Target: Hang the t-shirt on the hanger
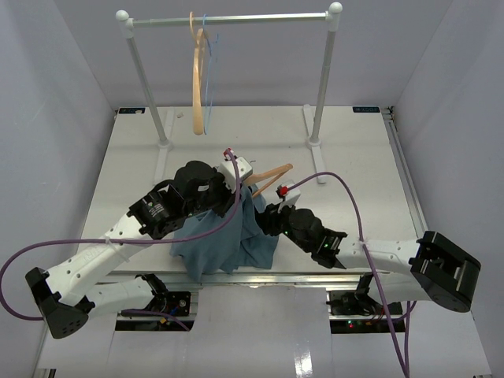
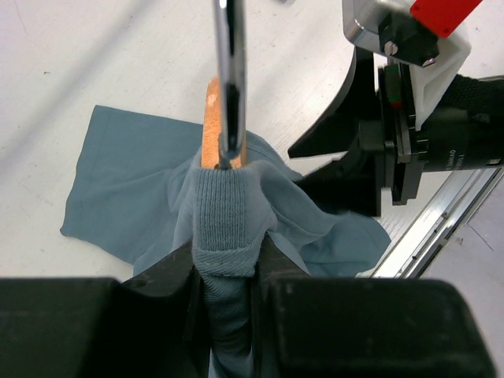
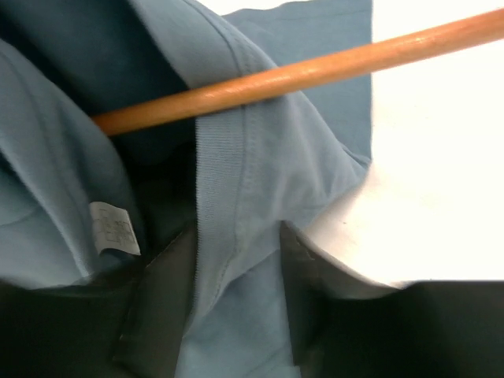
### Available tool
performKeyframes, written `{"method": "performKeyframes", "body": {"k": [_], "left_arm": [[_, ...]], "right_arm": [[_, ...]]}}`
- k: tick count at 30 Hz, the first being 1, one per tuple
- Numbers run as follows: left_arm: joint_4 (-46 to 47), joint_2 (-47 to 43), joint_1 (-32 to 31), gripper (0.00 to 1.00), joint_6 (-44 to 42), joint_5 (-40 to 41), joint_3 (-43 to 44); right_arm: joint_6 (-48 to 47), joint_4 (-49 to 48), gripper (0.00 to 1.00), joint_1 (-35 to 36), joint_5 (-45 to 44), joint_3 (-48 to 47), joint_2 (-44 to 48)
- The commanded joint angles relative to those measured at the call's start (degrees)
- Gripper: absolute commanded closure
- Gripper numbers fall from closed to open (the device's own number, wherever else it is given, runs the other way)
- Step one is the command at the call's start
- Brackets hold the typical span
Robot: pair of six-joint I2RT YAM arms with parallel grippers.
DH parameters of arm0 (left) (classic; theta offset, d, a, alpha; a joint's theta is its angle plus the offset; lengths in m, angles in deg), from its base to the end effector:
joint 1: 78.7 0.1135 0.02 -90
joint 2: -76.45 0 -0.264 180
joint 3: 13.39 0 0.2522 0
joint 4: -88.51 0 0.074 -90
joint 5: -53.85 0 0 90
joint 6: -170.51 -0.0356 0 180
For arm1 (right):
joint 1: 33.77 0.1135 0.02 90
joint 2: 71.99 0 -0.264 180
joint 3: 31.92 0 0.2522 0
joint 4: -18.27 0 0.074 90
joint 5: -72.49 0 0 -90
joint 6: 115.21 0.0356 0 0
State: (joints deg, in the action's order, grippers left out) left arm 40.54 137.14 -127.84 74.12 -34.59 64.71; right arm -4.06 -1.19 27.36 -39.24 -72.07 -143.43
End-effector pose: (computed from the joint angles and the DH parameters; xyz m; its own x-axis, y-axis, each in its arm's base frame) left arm 0.1484 -0.1701 0.3634 -0.2481 0.4569 -0.8542 0.7731 0.6247 0.1096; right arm 0.1353 0.2181 0.2108 -0.3227 0.1089 -0.9402 -0.5598 0.7790 0.2824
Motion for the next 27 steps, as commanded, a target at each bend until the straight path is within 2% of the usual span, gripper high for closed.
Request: {"method": "performKeyframes", "body": {"k": [1,4,7,10,17,22,27], "left_arm": [[4.1,-3.6,-0.2,1.0,1.4,0.1,1.1],[3.7,-4.9,-0.1,1.0,1.3,-1.4,0.7],[3.5,-7.0,-0.2,1.0,0.8,-3.6,0.0],[2.9,-10.2,-0.1,1.0,0.1,-6.3,-0.6],[1.7,-11.7,-0.2,1.0,-0.9,-11.0,-1.3],[-2.3,-11.3,-0.1,1.0,-3.2,-11.2,-1.7],[-4.1,-12.4,-0.1,1.0,-4.1,-8.6,-1.7]], "right_arm": [[1.2,-4.9,0.9,0.1,-4.6,-0.6,-0.8],[1.9,-6.3,0.92,-2.1,-6.9,0.5,-0.5],[3.0,-5.4,0.92,-7.3,-3.3,1.4,0.4],[4.5,-5.4,0.92,-16.0,1.8,3.0,2.4],[1.7,-4.5,0.92,-20.8,3.9,4.0,7.8],[1.9,0.0,0.92,-26.6,6.3,1.7,11.1],[3.9,2.4,0.92,-35.6,14.9,2.4,13.4]]}}
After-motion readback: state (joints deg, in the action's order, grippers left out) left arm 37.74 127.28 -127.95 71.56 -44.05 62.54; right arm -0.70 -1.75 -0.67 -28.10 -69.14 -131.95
